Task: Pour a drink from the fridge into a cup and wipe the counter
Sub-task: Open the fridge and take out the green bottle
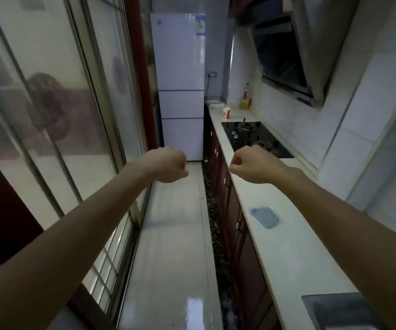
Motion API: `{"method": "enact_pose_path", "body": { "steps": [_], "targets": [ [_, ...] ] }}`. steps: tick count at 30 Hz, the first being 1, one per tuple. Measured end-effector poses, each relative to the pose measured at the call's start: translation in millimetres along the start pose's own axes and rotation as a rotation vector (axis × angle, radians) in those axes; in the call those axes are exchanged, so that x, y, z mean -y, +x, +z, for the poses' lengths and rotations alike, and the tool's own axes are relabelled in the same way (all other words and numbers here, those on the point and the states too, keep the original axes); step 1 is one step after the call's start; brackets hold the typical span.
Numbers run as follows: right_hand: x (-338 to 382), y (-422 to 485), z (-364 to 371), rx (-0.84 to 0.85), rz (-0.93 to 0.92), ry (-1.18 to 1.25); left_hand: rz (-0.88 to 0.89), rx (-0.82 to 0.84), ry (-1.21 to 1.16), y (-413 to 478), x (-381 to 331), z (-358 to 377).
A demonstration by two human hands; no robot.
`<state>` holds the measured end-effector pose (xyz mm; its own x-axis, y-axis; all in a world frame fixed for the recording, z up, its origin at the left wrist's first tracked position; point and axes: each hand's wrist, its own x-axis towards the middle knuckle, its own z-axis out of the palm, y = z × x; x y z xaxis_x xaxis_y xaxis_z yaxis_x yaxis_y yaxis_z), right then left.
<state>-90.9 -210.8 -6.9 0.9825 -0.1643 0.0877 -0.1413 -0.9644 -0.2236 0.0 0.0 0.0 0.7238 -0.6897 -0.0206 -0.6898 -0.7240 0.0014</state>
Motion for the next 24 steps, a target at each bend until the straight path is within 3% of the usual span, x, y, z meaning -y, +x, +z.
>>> {"method": "enact_pose_path", "body": {
  "steps": [16, 24],
  "targets": [
    [-82, 181, 67, 0.059, -0.08, 0.097, -0.175, 0.073, -0.059, 162, 44, 62],
    [-66, 247, 83, 0.095, -0.127, 0.094, -0.196, 0.077, -0.09, 200, 85, 66]
  ]
}}
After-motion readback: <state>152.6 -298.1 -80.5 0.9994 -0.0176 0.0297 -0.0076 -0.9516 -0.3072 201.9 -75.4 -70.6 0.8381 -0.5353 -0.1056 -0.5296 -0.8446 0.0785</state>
